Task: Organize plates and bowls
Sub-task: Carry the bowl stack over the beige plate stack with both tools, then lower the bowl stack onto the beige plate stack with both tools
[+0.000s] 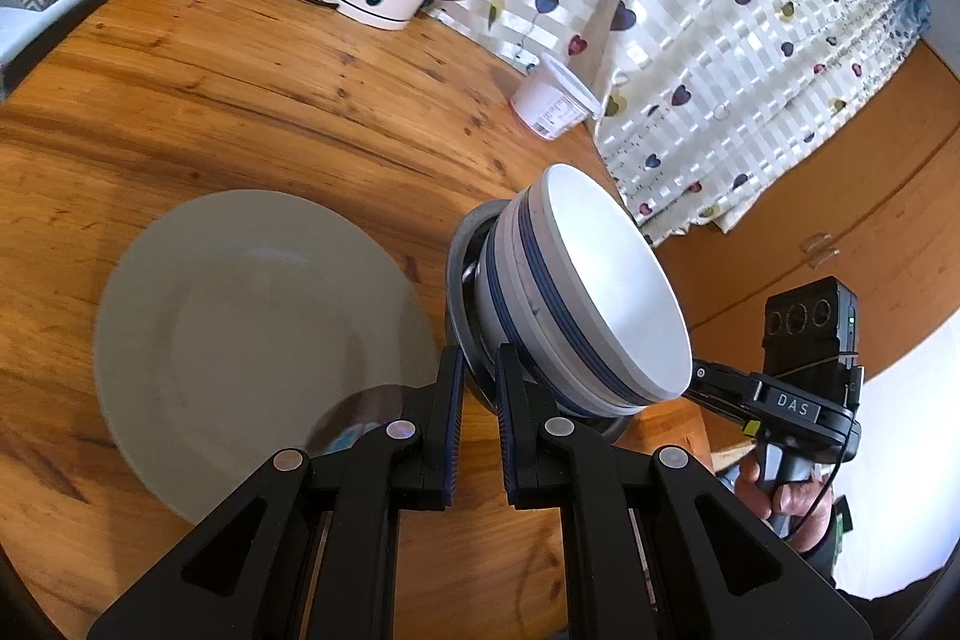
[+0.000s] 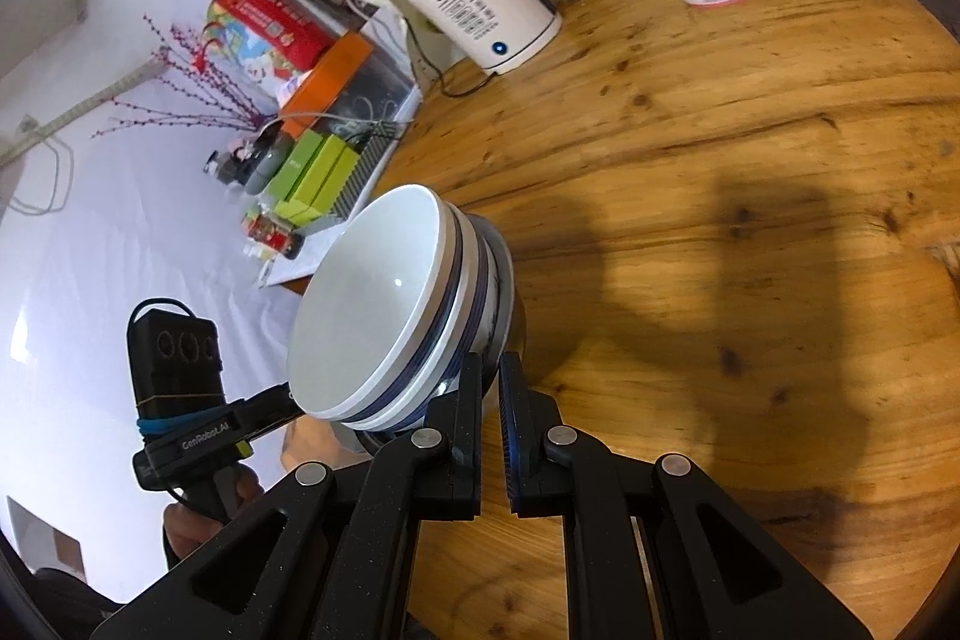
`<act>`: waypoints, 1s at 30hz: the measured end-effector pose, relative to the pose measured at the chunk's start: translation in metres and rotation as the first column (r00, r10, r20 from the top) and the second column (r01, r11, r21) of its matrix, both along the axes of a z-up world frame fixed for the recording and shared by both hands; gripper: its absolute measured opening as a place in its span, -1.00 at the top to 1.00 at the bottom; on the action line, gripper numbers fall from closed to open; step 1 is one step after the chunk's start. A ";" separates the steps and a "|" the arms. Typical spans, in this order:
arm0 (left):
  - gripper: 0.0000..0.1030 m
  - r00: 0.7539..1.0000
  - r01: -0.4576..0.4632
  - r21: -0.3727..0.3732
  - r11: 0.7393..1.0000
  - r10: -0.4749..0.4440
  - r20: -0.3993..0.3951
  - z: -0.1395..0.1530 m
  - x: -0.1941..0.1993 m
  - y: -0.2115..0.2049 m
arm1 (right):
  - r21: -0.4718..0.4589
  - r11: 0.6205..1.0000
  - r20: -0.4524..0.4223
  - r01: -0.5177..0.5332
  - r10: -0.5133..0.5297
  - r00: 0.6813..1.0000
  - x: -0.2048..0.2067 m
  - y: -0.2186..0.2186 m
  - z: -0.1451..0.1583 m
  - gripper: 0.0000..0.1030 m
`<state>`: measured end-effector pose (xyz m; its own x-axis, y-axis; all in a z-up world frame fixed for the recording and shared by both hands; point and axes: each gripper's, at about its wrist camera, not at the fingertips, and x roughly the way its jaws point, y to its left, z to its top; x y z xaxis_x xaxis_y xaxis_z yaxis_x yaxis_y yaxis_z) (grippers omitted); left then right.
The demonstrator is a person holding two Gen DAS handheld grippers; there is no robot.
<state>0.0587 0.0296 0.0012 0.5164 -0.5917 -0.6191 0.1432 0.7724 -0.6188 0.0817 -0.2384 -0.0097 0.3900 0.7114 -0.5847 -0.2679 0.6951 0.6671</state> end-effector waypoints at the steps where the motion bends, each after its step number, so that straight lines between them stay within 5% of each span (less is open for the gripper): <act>1: 0.82 1.000 -0.007 0.000 1.000 0.007 0.000 0.000 -0.002 0.004 | -0.001 1.000 0.000 -0.006 0.006 1.000 0.001 0.005 0.001 0.85; 30: 0.82 0.985 -0.174 0.026 0.984 0.174 -0.017 -0.006 -0.020 0.076 | -0.014 0.986 -0.033 -0.166 0.165 0.986 0.022 0.096 -0.009 0.85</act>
<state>0.0388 0.1057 -0.0052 0.5979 -0.4784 -0.6431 -0.0063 0.7995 -0.6006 0.1036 -0.1423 -0.0191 0.2489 0.7545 -0.6073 -0.3593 0.6542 0.6655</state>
